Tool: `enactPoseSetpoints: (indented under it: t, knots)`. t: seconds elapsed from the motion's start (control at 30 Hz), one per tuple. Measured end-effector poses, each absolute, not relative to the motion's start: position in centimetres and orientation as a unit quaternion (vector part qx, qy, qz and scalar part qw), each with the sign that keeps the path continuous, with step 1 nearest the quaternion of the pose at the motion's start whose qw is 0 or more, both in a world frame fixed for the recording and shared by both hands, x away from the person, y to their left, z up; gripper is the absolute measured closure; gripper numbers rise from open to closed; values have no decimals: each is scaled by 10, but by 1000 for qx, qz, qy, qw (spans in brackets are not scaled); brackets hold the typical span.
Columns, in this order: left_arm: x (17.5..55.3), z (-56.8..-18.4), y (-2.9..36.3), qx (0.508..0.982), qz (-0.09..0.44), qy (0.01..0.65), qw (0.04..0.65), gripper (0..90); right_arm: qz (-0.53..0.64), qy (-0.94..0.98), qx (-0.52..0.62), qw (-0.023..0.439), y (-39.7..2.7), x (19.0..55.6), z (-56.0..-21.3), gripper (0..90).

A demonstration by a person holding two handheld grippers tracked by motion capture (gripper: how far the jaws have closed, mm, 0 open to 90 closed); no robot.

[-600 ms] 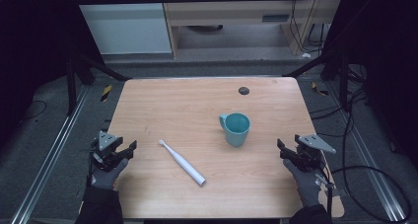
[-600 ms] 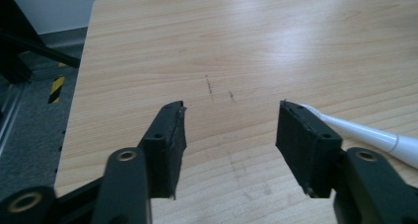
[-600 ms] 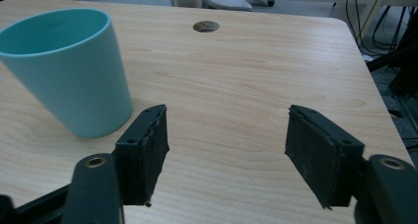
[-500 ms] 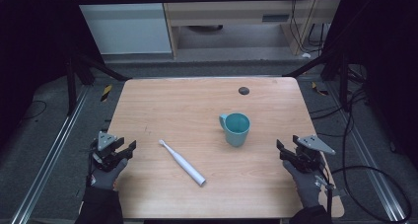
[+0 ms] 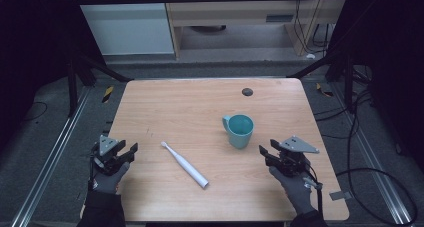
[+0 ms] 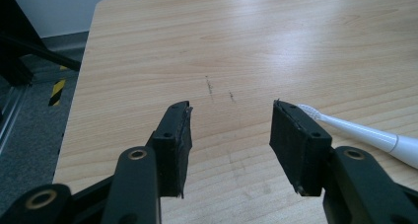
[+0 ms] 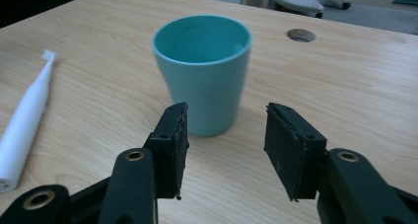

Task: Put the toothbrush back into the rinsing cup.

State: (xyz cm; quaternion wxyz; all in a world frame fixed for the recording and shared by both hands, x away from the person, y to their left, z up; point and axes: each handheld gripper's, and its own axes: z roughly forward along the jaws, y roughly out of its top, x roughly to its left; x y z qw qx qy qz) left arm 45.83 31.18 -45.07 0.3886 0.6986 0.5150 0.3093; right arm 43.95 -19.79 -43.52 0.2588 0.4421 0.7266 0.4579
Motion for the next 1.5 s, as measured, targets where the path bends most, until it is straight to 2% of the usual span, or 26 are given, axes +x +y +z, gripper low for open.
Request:
enactPoseSetpoints:
  t: [0.5, 0.67, 1.2, 1.5]
  knots:
    - [459, -452, 308, 709, 295, 514, 382, 457, 465, 761, 395, 221, -143, 446, -425, 633]
    - [459, -452, 308, 711, 292, 515, 380, 457, 464, 771, 386, 203, -124, 450, -427, 717]
    - [458, -450, 307, 713, 291, 510, 382, 469, 451, 795, 368, 171, -86, 456, -438, 873]
    - [458, -450, 307, 712, 291, 510, 386, 472, 439, 811, 357, 147, -67, 453, -450, 900]
